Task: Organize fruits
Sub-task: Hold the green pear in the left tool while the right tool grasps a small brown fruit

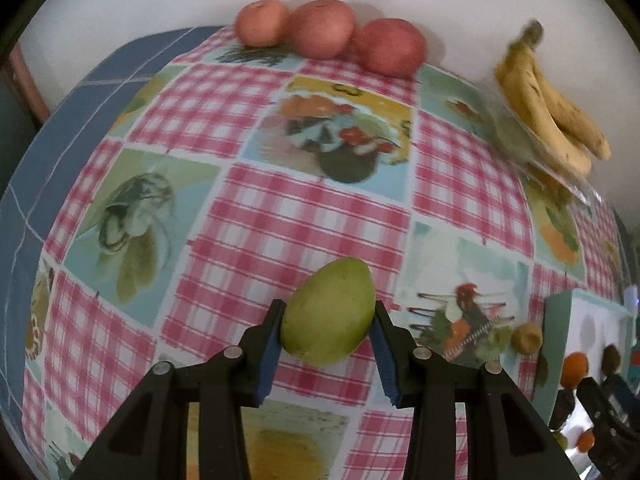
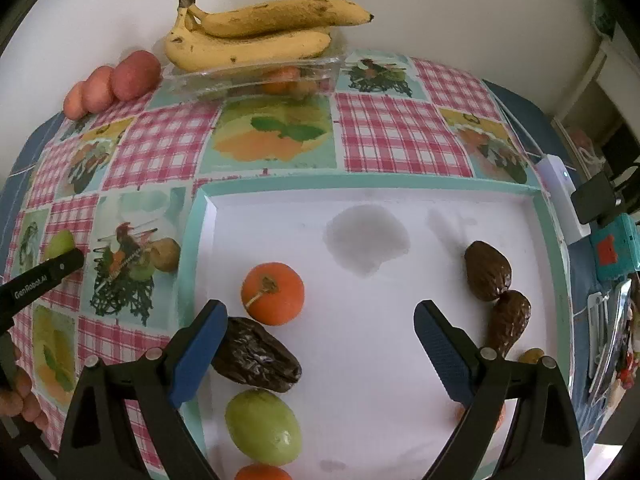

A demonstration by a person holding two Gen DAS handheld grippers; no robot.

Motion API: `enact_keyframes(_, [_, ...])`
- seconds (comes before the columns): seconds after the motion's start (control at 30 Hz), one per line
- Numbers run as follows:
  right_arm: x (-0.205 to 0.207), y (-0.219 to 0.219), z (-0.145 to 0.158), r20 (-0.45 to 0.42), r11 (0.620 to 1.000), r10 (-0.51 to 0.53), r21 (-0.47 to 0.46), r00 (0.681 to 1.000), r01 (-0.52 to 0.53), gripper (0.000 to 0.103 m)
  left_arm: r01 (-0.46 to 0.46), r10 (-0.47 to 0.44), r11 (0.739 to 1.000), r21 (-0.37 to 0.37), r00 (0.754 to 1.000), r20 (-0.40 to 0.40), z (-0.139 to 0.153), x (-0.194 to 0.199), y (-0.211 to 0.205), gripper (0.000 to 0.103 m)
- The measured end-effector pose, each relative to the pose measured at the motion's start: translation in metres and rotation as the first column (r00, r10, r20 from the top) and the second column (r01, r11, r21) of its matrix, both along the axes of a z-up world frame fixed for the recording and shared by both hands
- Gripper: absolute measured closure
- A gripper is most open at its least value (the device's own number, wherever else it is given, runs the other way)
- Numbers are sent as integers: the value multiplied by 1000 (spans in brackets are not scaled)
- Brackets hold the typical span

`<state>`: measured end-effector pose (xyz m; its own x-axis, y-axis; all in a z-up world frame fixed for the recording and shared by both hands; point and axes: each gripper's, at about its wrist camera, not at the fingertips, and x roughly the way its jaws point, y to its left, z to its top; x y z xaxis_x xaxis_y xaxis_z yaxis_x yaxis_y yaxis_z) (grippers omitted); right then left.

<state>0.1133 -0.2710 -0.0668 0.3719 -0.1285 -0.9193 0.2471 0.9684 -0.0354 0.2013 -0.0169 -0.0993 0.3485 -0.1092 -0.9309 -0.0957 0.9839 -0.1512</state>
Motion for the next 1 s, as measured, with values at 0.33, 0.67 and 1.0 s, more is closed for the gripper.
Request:
enact_keyframes(0.33, [7, 16, 7, 37, 1000, 30, -10, 999, -30, 8, -36, 33, 996, -76, 999, -36, 0, 3, 29, 59])
enact_keyframes(0.67, [23, 45, 30, 153, 996, 86, 20, 984, -91, 31, -33, 27, 992, -125, 998, -52, -1, 3, 34, 59])
enact_keyframes(1.0, [51, 95, 16, 109, 977, 200, 56, 974, -207, 44, -59, 52, 988, -143, 997, -54, -1, 4, 44, 59])
